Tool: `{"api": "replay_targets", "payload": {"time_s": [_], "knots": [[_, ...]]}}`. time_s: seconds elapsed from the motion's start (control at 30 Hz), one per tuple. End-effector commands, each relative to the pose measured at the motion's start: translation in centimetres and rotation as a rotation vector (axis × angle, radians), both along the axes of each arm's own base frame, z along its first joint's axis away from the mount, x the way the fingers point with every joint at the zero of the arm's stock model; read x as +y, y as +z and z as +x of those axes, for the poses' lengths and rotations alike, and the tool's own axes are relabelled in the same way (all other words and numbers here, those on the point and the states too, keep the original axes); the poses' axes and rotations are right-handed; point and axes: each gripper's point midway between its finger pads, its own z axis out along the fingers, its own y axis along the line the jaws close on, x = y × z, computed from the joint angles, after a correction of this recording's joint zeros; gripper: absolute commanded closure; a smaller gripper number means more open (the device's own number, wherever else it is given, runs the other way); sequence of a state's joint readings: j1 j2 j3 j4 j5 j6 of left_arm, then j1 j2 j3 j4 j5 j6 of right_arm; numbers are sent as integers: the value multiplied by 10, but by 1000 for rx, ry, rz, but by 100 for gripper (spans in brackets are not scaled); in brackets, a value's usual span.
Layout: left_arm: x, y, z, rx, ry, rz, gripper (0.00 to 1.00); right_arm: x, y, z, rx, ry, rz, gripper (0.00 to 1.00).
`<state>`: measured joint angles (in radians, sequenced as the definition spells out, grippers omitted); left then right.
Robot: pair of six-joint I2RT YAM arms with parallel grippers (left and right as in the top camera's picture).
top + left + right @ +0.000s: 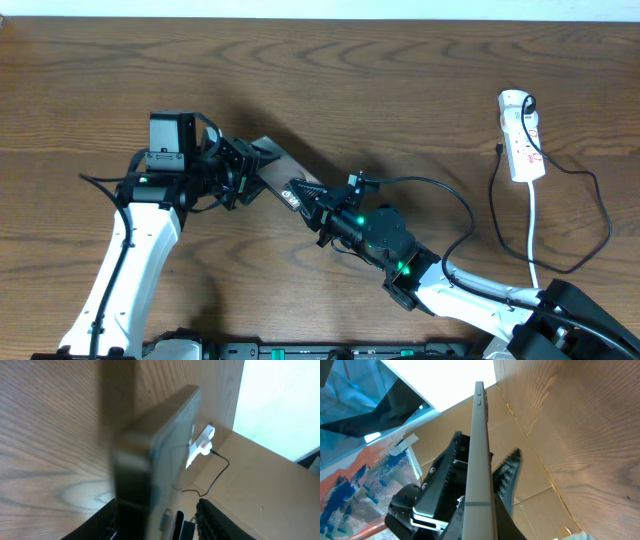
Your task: Plug charger to phone and switch on socket
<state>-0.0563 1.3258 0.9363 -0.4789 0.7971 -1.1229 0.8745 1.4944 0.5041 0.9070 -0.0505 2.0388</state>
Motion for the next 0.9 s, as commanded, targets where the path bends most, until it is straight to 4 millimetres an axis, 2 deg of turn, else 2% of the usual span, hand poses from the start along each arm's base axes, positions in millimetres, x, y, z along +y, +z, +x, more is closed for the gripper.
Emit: {"api": "replay_targets", "payload": {"time_s": [0.0, 0.27, 0.37, 0.47, 0.57, 0.63, 0.7, 0.77, 0.87], "knots": [[0, -6, 1, 29, 37, 25, 56, 0, 12, 3, -14, -18, 35, 99], [-16, -3, 3, -1, 21, 34, 63, 0, 13, 4, -16, -26, 36, 99], [-18, -2, 3, -2, 17, 35, 72, -1, 13, 4, -17, -30, 37, 98], [-18, -2, 3, -2, 17, 35, 85, -1, 14, 4, -18, -30, 39, 98], [-18, -2, 3, -2, 17, 35, 92, -1, 14, 4, -18, -29, 39, 94], [-18, -2, 3, 1, 20, 33, 92, -1, 14, 4, -18, -29, 38, 92], [-17, -3, 4, 10, 34, 33, 93, -1, 14, 4, -18, -29, 38, 87], [-14, -5, 5, 9, 49, 47, 93, 0, 13, 4, -17, -26, 38, 76], [-5, -9, 11, -1, 91, 100, 93, 0, 12, 3, -42, -16, 11, 66]]}}
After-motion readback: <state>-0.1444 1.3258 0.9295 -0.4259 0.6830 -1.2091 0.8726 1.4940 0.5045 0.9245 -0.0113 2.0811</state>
